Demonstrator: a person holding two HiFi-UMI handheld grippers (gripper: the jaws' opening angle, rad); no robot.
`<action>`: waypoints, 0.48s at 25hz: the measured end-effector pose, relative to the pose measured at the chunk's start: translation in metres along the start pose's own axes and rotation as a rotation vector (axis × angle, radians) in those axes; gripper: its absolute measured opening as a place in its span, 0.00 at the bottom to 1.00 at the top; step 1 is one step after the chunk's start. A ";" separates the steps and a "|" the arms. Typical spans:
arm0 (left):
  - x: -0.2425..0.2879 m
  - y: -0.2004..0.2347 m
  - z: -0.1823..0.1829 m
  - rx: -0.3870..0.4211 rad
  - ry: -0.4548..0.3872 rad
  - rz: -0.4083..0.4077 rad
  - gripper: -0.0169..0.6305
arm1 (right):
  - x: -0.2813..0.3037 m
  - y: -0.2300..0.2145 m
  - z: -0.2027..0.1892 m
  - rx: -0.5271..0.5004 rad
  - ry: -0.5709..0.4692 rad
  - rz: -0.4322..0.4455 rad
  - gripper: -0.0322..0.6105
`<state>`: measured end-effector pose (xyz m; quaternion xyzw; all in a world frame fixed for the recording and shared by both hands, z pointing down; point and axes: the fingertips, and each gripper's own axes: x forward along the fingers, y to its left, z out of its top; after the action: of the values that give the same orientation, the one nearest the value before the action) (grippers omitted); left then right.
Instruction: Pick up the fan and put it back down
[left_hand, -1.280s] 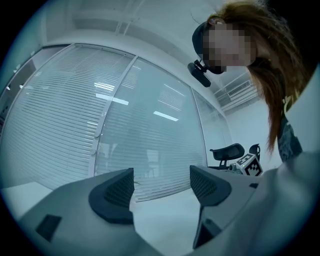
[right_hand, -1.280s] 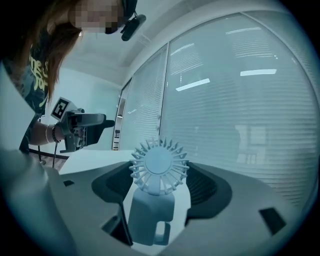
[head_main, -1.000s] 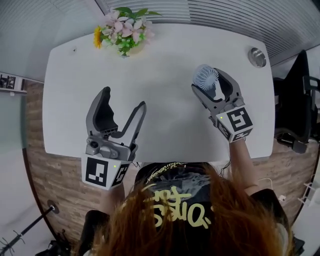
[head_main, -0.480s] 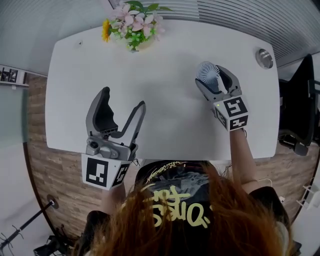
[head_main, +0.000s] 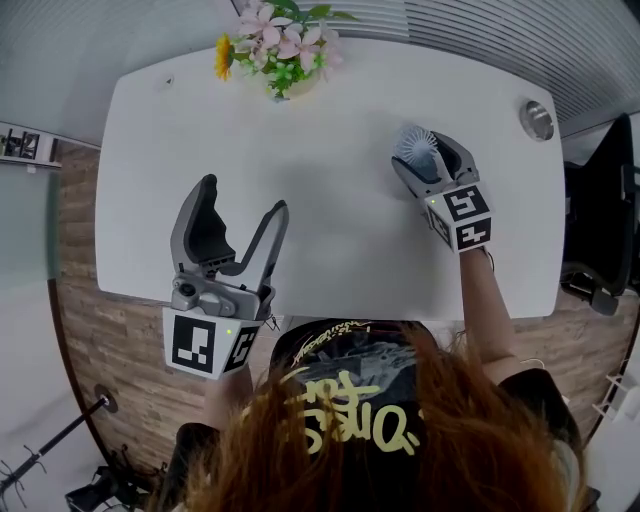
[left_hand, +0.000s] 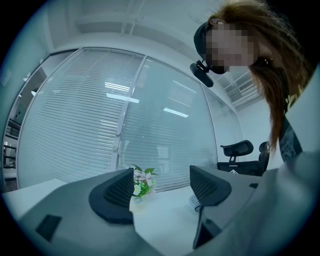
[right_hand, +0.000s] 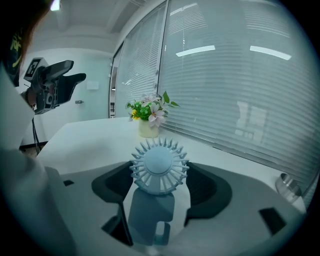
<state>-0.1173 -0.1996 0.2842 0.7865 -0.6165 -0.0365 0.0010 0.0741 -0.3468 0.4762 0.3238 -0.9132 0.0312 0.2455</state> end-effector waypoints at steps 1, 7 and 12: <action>-0.001 0.001 -0.001 0.000 0.003 0.000 0.56 | 0.002 0.000 -0.001 -0.001 0.006 0.001 0.57; -0.006 0.008 -0.004 -0.001 0.014 0.009 0.56 | 0.017 0.001 -0.009 -0.003 0.046 0.003 0.57; -0.013 0.013 -0.005 0.004 0.022 0.021 0.56 | 0.030 -0.001 -0.017 0.012 0.099 0.008 0.57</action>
<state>-0.1328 -0.1909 0.2901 0.7804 -0.6247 -0.0266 0.0064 0.0617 -0.3609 0.5052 0.3195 -0.9010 0.0536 0.2885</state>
